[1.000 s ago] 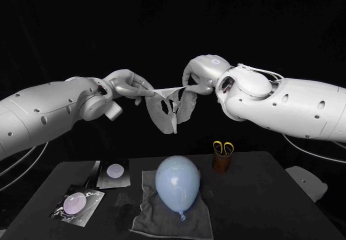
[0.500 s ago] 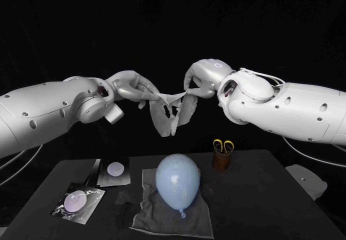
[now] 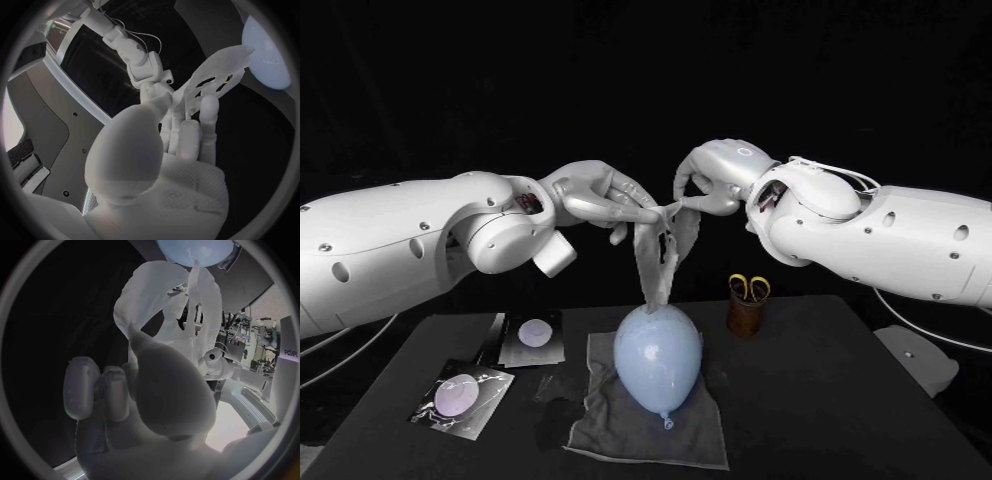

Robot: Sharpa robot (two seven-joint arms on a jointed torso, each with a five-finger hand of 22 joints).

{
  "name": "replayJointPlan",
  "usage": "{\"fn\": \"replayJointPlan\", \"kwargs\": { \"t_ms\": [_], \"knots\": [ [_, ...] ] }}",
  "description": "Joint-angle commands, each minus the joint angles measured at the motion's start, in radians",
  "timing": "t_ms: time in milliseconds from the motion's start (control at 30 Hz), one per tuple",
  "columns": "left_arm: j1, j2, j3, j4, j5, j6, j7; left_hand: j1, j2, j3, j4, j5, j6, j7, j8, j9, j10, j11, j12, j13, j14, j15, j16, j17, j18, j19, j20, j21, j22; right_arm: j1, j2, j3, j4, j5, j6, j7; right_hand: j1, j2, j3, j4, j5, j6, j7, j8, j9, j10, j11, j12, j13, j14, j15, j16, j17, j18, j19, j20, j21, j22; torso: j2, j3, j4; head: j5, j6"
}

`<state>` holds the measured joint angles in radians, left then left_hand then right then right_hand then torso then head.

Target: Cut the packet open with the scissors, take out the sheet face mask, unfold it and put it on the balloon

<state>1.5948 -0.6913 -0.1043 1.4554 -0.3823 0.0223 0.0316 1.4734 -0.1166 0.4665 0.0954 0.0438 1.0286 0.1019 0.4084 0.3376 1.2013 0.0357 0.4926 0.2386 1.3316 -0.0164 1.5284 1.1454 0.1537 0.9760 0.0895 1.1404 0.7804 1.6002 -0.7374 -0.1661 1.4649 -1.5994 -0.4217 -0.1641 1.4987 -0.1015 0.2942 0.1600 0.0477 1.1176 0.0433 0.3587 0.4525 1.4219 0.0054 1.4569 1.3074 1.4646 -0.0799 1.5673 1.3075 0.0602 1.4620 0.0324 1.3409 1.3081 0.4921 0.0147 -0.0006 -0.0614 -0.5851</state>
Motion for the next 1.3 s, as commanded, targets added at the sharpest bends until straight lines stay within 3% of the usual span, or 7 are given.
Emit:
{"fn": "replayJointPlan", "kwargs": {
  "t_ms": [33,267,500,733,1033,1300],
  "knots": [
    [-0.001,-0.01,-0.004,0.044,0.134,-0.138,-0.018,0.0,0.0,0.002,0.007,0.005,0.008,0.0,0.0,0.012,0.009,-0.003,-0.006,0.001,0.005,-0.002,0.005,0.0,0.013,0.006,-0.002,0.005,-0.001,-0.008,-0.01,-0.002,-0.002,0.001,-0.002,0.081,0.001,-0.01,0.008,-0.002,0.001,0.0,-0.004,0.004,0.001,0.067,-0.035,-0.005,0.142,0.106,-0.006,0.003,0.263,-0.016,0.031,-0.006,-0.006,0.205,-0.012,0.0043,0.0013,-0.003,-0.006],
    [-0.009,-0.019,-0.013,0.086,0.17,-0.241,-0.021,0.0,-0.001,0.003,0.009,0.005,0.01,-0.001,0.0,0.013,0.013,-0.005,-0.007,0.001,0.009,-0.003,0.005,0.003,0.013,0.01,-0.003,0.005,0.0,-0.022,-0.046,-0.006,0.018,0.005,-0.001,0.112,0.002,-0.011,0.009,-0.002,0.001,0.0,-0.004,0.004,0.001,0.066,-0.035,-0.007,0.141,0.106,-0.006,0.003,0.263,-0.016,0.031,-0.006,-0.005,0.205,-0.027,0.0102,0.0004,-0.021,-0.02],
    [-0.014,-0.016,-0.024,0.103,0.18,-0.281,-0.034,0.0,-0.002,0.005,0.011,0.005,0.011,-0.002,-0.001,0.014,0.017,-0.006,-0.008,0.0,0.009,-0.004,0.005,0.0,0.013,0.013,-0.004,0.005,-0.001,-0.025,-0.092,-0.007,0.041,0.046,-0.014,0.119,0.001,-0.012,0.01,-0.001,0.001,-0.002,-0.003,0.005,0.001,0.063,-0.034,-0.012,0.136,0.106,-0.006,0.003,0.263,-0.016,0.03,-0.006,-0.008,0.204,-0.033,0.0117,-0.0004,-0.031,-0.024],
    [-0.019,-0.011,-0.027,0.078,0.176,-0.246,-0.044,0.001,-0.003,0.007,0.011,0.005,0.011,-0.003,-0.001,0.014,0.018,-0.007,-0.01,0.0,0.011,-0.005,0.005,0.003,0.013,0.017,-0.005,0.005,0.0,-0.028,-0.125,-0.013,0.056,0.188,-0.033,0.162,0.005,-0.015,0.026,0.006,0.001,-0.036,0.011,-0.009,-0.011,0.018,-0.024,-0.077,0.078,0.106,0.002,0.003,0.262,-0.011,0.018,-0.003,-0.039,0.197,-0.027,0.0109,0.0004,-0.04,-0.021],
    [-0.02,0.001,-0.027,0.058,0.156,-0.146,-0.063,0.0,-0.001,0.01,0.015,0.005,0.008,-0.003,-0.003,0.015,0.016,-0.006,-0.014,-0.001,-0.01,-0.005,-0.001,-0.036,0.015,0.007,-0.006,-0.004,-0.015,-0.054,-0.132,-0.021,0.081,0.294,-0.067,0.176,0.005,-0.01,0.03,0.007,0.001,-0.062,0.026,-0.022,-0.02,-0.006,-0.011,-0.112,0.048,0.105,0.012,0.002,0.26,-0.009,0.013,0.004,-0.053,0.193,-0.025,0.012,0.0004,-0.04,-0.024],
    [-0.02,-0.004,-0.027,0.045,0.099,-0.149,-0.063,0.002,0.011,0.017,0.026,0.005,-0.015,0.003,-0.007,0.028,-0.017,0.0,-0.015,0.008,-0.106,0.003,-0.03,-0.166,0.028,-0.075,0.001,-0.071,-0.105,-0.067,-0.139,-0.022,0.083,0.372,-0.101,0.162,0.015,0.004,0.041,0.0,0.001,-0.055,0.025,-0.015,-0.018,0.001,-0.011,-0.106,0.055,0.106,0.014,0.003,0.262,-0.01,0.016,0.007,-0.045,0.195,-0.025,0.0109,0.0003,-0.04,-0.024]
  ]
}}
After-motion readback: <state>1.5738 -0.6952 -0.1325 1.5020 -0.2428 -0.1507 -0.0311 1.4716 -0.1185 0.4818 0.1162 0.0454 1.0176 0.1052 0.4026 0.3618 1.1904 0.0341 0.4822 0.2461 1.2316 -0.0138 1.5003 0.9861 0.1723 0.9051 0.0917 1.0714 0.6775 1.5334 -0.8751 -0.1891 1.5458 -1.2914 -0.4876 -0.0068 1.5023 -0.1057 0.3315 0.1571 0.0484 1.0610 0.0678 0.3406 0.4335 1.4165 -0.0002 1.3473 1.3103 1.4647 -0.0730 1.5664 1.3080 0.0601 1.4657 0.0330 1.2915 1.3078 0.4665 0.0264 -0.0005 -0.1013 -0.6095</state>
